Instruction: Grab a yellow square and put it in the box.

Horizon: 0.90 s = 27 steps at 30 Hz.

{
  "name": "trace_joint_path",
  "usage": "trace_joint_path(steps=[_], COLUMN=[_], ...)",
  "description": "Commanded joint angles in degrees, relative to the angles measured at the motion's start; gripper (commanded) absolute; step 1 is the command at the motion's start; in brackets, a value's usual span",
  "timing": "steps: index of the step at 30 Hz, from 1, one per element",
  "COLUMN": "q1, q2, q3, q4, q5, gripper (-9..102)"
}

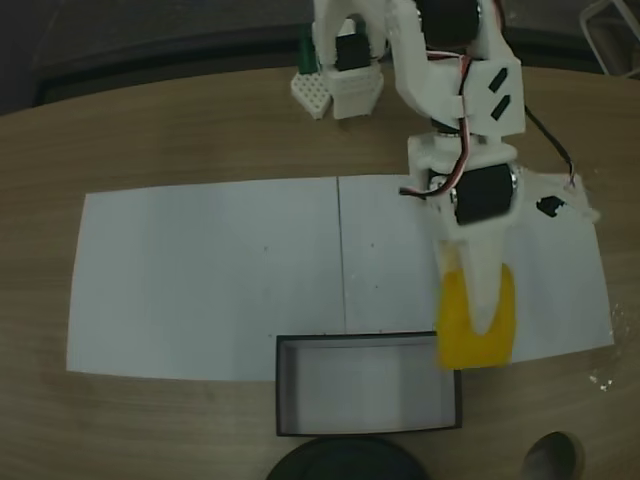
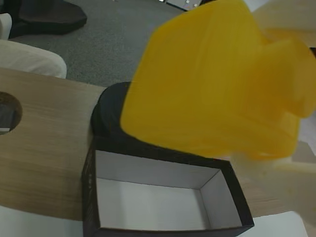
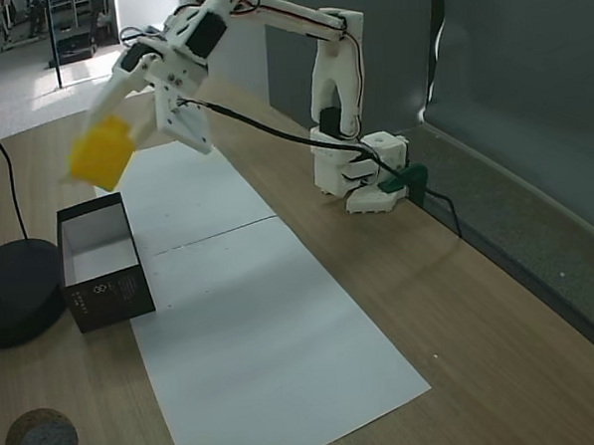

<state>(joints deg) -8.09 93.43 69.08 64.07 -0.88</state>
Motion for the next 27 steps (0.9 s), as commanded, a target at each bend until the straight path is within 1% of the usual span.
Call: trace_joint_path(steps=[1, 5, 9, 18, 20, 25, 27], q1=[4.0, 8.9, 11.9, 12.0, 11.7, 10.9, 10.3], q2=[-4.5, -12.3, -17.0, -19.0, -19.0, -18.9, -18.1], q3=[-4.5, -4.5, -4.5, -4.5, -4.4, -4.4, -4.4], q4=[-4.4, -6.8, -6.9, -6.6, -6.2, -4.6, -4.1], q5=[0.2, 0.2, 0.1, 0.0, 0.2, 0.1, 0.1], gripper=[9, 9, 9, 9, 13, 29, 32])
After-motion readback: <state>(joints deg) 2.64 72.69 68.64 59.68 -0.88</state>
